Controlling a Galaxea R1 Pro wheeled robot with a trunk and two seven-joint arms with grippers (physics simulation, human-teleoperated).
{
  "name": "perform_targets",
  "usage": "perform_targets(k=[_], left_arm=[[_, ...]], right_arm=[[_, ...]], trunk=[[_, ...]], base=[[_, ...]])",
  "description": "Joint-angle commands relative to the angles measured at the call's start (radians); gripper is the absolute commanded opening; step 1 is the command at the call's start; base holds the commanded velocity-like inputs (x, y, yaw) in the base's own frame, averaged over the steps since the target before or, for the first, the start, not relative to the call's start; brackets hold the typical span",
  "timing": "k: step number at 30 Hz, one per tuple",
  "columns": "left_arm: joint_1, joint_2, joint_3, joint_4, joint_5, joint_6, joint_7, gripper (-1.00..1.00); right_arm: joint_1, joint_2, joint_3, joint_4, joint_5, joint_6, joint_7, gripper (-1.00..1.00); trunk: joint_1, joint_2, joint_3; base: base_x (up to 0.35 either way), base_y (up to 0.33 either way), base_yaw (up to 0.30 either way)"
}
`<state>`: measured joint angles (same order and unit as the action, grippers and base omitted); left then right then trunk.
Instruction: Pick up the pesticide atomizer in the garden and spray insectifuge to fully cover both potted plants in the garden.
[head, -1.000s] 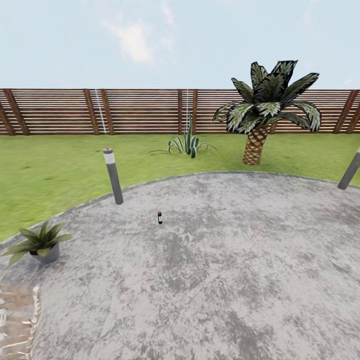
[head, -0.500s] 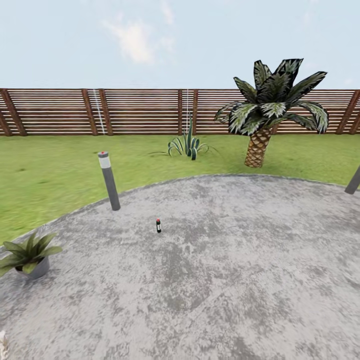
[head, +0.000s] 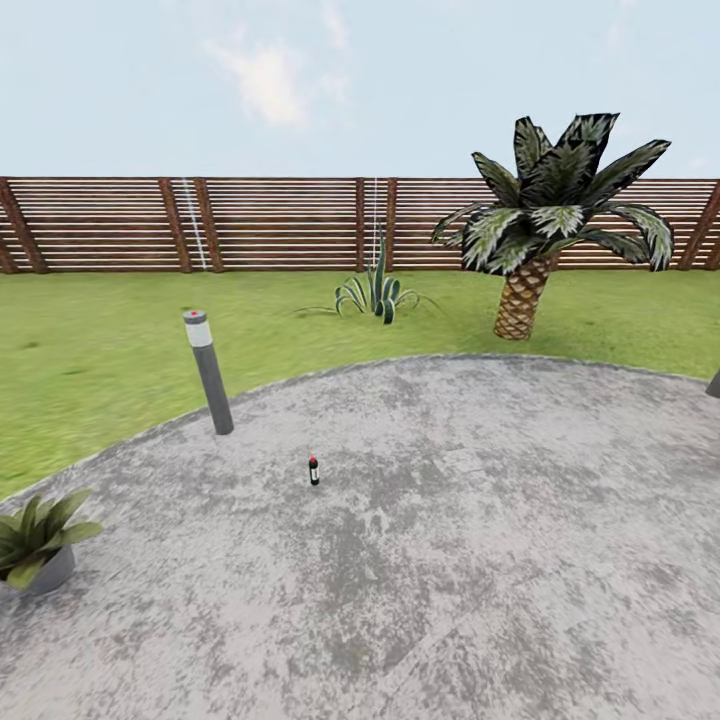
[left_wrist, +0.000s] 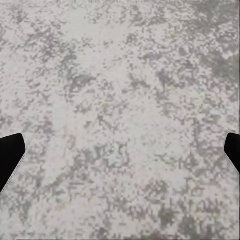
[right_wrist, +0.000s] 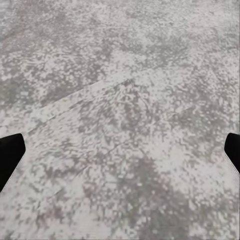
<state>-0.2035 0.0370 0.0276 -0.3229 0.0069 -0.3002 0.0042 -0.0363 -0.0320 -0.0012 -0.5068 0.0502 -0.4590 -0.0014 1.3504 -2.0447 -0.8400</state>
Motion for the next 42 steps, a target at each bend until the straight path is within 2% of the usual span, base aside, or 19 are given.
perform_targets(k=[1, 11, 42], left_arm=[[-0.001, 0.000, 0.001, 0.001, 0.000, -0.003, 0.000, 1.00], [-0.001, 0.000, 0.001, 0.001, 0.000, -0.004, 0.000, 1.00], [-0.001, 0.000, 0.001, 0.001, 0.001, -0.003, 0.000, 1.00]], right_arm=[[-0.001, 0.000, 0.000, 0.001, 0.005, -0.003, 0.000, 1.00], [-0.001, 0.000, 0.000, -0.001, 0.004, -0.003, 0.000, 1.00], [-0.001, 0.001, 0.000, 0.000, 0.005, -0.003, 0.000, 1.00]], trunk=[[0.000, 0.000, -0.001], [0.000, 0.000, -0.001], [0.000, 0.000, -0.001]], base=[[0.335, -0.027, 0.004], [0.330, -0.093, 0.140], [0.320, -0.092, 0.002]])
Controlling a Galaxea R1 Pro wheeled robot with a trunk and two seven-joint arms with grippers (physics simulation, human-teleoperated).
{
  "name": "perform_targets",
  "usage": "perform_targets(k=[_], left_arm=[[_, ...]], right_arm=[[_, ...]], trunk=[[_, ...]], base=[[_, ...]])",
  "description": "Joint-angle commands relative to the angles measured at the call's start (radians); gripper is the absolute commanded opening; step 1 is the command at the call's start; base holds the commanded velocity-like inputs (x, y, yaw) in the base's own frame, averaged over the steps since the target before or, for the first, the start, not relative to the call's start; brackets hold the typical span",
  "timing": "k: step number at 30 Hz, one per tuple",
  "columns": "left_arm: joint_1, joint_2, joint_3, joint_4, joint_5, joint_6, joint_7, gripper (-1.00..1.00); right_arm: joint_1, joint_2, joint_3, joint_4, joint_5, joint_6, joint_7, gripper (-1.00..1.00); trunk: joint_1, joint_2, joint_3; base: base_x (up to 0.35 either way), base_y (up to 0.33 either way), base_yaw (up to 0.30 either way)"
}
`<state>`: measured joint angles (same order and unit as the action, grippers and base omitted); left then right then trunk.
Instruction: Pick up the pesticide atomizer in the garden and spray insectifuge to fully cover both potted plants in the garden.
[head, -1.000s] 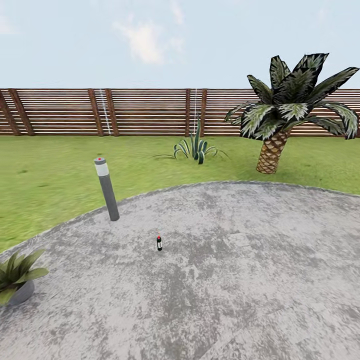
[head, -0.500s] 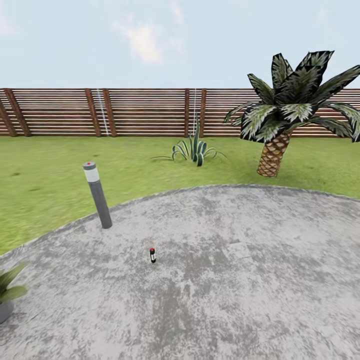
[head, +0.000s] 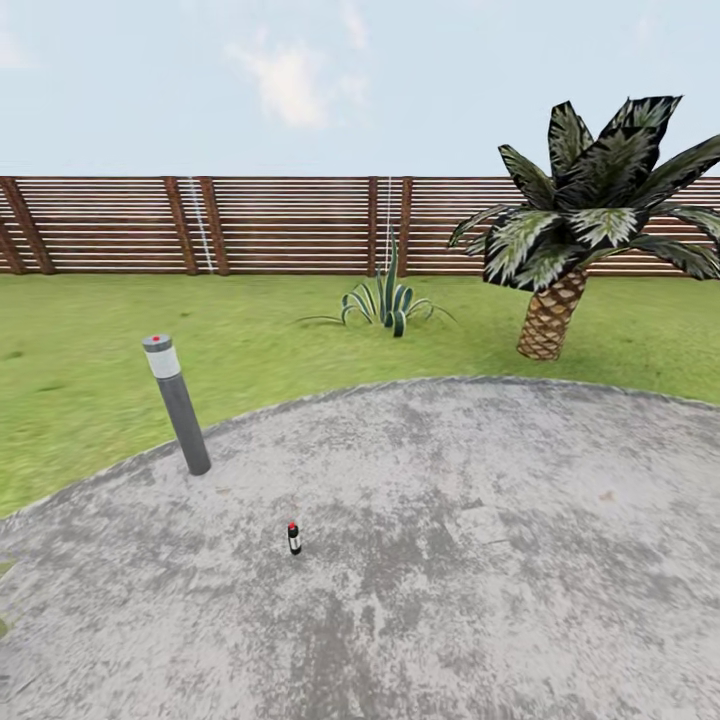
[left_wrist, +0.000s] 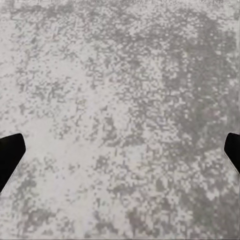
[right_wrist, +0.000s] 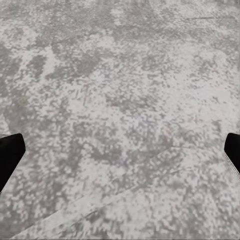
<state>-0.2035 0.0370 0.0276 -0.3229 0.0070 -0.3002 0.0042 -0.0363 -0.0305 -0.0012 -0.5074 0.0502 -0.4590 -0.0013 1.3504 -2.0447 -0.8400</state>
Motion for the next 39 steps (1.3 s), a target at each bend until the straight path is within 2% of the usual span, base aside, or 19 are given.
perform_targets(k=[1, 7, 24, 29, 39], left_arm=[[-0.001, 0.000, 0.001, 0.001, 0.001, -0.003, 0.000, 1.00], [-0.001, 0.000, 0.002, 0.001, 0.002, -0.003, 0.000, 1.00], [-0.001, 0.000, 0.001, 0.001, 0.004, -0.004, 0.000, 1.00], [-0.001, 0.000, 0.001, 0.001, 0.004, -0.004, 0.000, 1.00], [-0.001, 0.000, 0.001, 0.001, 0.001, -0.004, 0.000, 1.00]], right_arm=[[-0.001, 0.000, 0.000, 0.001, 0.005, -0.003, 0.000, 1.00], [-0.001, 0.000, -0.001, 0.000, 0.005, -0.003, 0.001, 1.00], [-0.001, 0.000, -0.002, 0.000, 0.004, -0.003, 0.000, 1.00], [-0.001, 0.000, -0.003, 0.000, 0.004, -0.003, 0.000, 1.00], [-0.001, -0.002, -0.003, -0.001, 0.003, -0.003, 0.000, 1.00]], trunk=[[0.000, 0.000, -0.001], [0.000, 0.000, -0.001], [0.000, 0.000, 0.006], [0.000, 0.000, 0.008], [0.000, 0.000, 0.008]], base=[[0.328, 0.001, 0.000], [0.291, 0.153, -0.029], [0.168, 0.278, -0.263], [0.043, 0.284, -0.231], [0.002, 0.229, -0.024]])
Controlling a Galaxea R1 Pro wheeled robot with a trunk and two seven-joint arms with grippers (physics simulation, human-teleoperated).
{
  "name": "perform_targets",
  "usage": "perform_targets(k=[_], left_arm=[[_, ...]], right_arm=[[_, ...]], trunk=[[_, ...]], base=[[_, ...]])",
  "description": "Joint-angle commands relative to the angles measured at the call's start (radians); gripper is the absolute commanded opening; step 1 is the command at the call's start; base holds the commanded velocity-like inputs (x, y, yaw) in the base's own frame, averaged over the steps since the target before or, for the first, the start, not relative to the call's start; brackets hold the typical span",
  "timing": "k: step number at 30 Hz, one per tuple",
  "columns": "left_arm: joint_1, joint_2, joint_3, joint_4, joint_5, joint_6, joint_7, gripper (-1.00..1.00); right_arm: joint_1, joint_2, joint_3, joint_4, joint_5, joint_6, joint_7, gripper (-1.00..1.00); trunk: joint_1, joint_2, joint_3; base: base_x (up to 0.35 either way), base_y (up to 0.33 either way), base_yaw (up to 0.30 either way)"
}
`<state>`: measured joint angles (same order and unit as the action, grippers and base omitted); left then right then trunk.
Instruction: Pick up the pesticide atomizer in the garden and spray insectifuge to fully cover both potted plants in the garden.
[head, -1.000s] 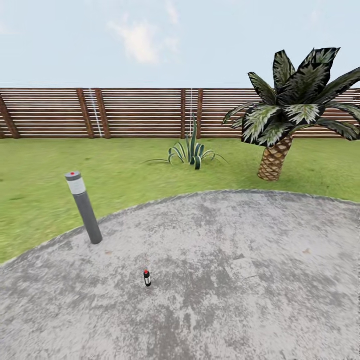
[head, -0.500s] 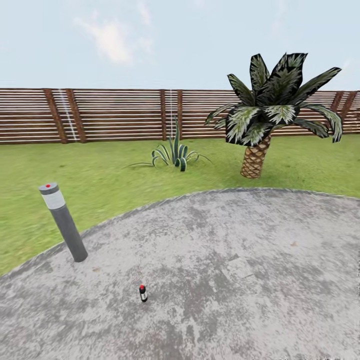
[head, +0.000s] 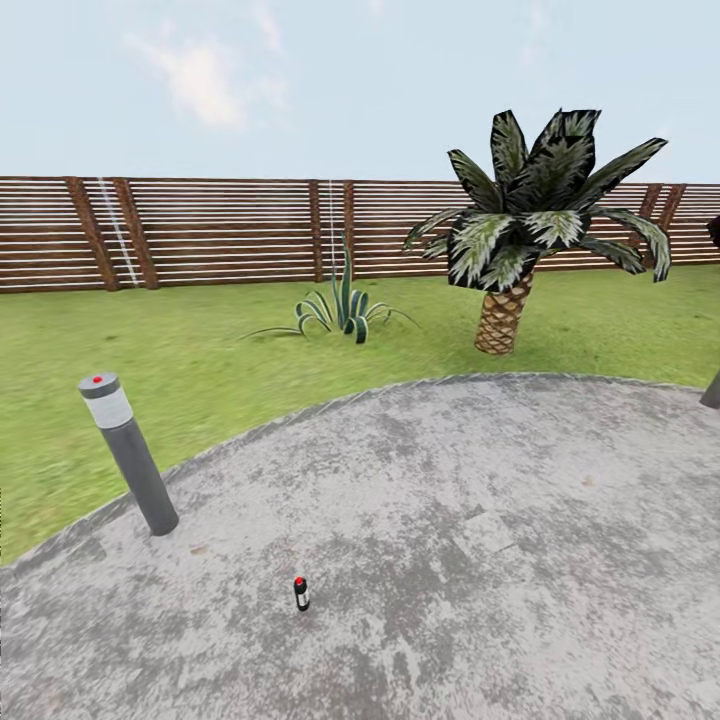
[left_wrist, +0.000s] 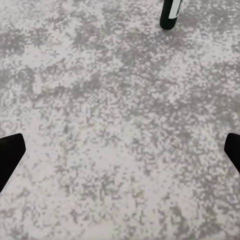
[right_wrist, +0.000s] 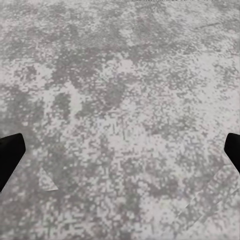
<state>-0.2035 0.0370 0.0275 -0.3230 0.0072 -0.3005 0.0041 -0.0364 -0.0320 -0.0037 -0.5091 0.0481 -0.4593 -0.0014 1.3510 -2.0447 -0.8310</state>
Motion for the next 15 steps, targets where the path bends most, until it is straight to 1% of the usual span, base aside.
perform_targets(k=[1, 5, 6, 9, 15], left_arm=[[-0.001, 0.000, 0.002, 0.000, 0.001, -0.003, 0.000, 1.00], [-0.001, 0.000, 0.001, 0.001, -0.001, -0.003, 0.000, 1.00], [-0.001, 0.000, 0.001, 0.001, -0.001, -0.003, -0.001, 1.00], [-0.001, 0.000, 0.001, 0.001, -0.001, -0.003, -0.001, 1.00], [-0.001, 0.000, 0.002, 0.001, 0.003, -0.003, -0.001, 1.00]], right_arm=[[0.000, 0.001, -0.001, -0.001, 0.004, -0.003, 0.000, 1.00], [0.000, 0.001, -0.001, -0.001, 0.004, -0.002, -0.002, 1.00], [0.000, 0.001, -0.001, -0.001, 0.004, -0.002, -0.002, 1.00], [0.000, 0.001, -0.001, 0.000, 0.004, -0.002, -0.002, 1.00], [0.000, 0.001, -0.001, 0.001, 0.004, -0.002, -0.002, 1.00]], trunk=[[0.000, 0.000, -0.001], [0.000, 0.000, -0.001], [0.000, 0.000, -0.001], [0.000, 0.000, 0.000], [0.000, 0.000, 0.003]], base=[[0.000, 0.019, 0.000], [0.000, 0.004, 0.000], [0.000, 0.000, -0.151], [0.000, 0.000, -0.229], [0.000, 0.000, -0.277]])
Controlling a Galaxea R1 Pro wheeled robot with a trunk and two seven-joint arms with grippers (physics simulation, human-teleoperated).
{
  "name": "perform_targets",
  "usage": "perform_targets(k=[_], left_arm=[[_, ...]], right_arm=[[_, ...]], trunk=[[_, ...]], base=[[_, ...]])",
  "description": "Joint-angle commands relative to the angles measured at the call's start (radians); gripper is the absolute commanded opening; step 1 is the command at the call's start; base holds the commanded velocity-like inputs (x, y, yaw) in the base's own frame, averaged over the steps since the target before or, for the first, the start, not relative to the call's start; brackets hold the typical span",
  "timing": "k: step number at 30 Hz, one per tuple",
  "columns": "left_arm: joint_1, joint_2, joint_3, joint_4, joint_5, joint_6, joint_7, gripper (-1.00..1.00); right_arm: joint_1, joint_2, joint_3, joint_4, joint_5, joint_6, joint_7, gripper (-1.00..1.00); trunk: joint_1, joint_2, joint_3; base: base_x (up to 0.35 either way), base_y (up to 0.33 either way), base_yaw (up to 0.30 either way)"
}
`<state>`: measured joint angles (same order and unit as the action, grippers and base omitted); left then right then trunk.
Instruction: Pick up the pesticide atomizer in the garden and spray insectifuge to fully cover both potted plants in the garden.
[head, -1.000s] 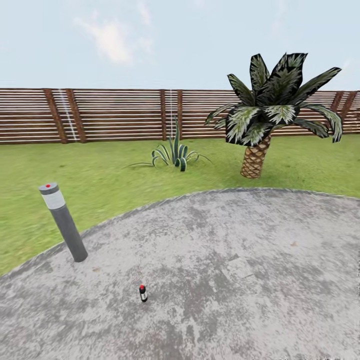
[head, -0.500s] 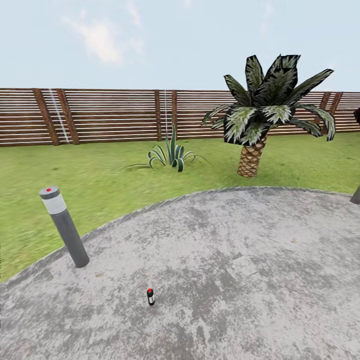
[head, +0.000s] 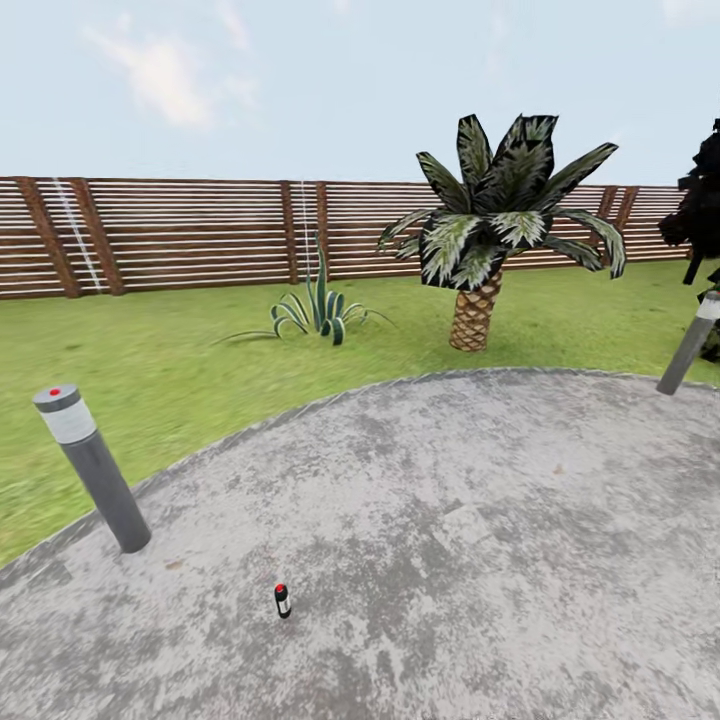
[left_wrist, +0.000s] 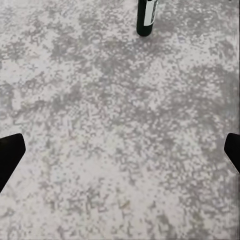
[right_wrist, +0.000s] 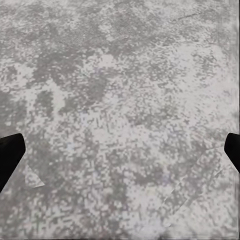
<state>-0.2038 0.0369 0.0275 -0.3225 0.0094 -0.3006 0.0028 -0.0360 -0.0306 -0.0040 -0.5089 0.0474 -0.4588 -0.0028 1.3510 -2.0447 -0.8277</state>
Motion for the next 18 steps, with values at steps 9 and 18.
perform_targets(k=[9, 18], left_arm=[[0.000, 0.000, 0.002, -0.001, 0.004, -0.003, 0.001, 1.00], [0.000, 0.000, 0.002, -0.001, 0.004, -0.003, 0.002, 1.00]], right_arm=[[-0.001, 0.000, 0.001, 0.001, 0.005, -0.003, 0.000, 1.00], [-0.001, 0.000, 0.001, 0.001, 0.005, -0.003, 0.001, 1.00]], trunk=[[0.000, 0.000, 0.003], [0.000, 0.000, 0.007]], base=[[0.071, 0.140, -0.288], [0.043, 0.298, -0.289]])
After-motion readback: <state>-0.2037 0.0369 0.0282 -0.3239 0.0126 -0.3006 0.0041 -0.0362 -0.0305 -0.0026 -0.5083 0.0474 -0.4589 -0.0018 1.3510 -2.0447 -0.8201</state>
